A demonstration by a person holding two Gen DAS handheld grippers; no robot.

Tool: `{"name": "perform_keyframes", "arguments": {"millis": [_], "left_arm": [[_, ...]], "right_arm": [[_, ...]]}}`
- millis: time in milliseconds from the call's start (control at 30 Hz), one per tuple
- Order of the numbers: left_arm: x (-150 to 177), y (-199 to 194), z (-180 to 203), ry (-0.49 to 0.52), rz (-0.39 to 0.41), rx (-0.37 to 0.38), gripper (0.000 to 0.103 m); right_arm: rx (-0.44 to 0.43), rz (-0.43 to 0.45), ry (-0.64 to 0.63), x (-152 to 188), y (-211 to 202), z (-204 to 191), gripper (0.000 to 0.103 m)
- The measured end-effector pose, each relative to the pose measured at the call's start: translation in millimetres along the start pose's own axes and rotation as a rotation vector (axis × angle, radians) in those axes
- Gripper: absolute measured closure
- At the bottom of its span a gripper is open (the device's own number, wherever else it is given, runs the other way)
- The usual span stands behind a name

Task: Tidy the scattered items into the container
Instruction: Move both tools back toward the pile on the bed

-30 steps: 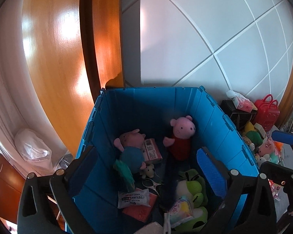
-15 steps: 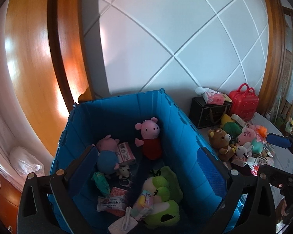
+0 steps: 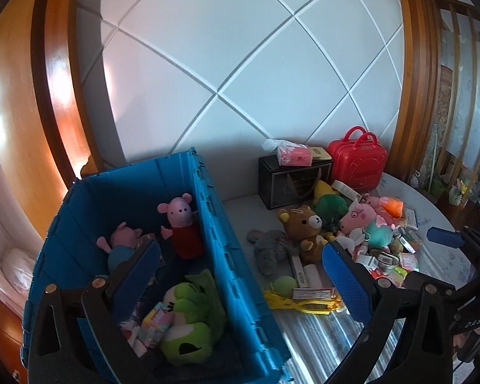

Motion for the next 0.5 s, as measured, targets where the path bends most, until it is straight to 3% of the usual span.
{"name": "perform_keyframes", "arguments": {"millis": [267,500], "left_arm": [[31.6,31.4,82.9,0.014,-0.097,0.038,0.0],[74.4,74.6,135.5,0.014,-0.207,0.024,0.0]], "right_arm": [[0.018,-0.068,-0.003,44.1,-20.7,75.9,0.0],[0.039,-0.124,0.036,79.5,-30.9,141.8,0.0]]}}
Point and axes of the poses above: each gripper's, at about its wrist camera, not at the fingertips, and y roughly the way its jaws point, z to its right, x to its underside, the point moved 10 cm from there along y, roughly the way its jaws point, and after that the axes turned 1 degree about -x, right-handed, at the moved point
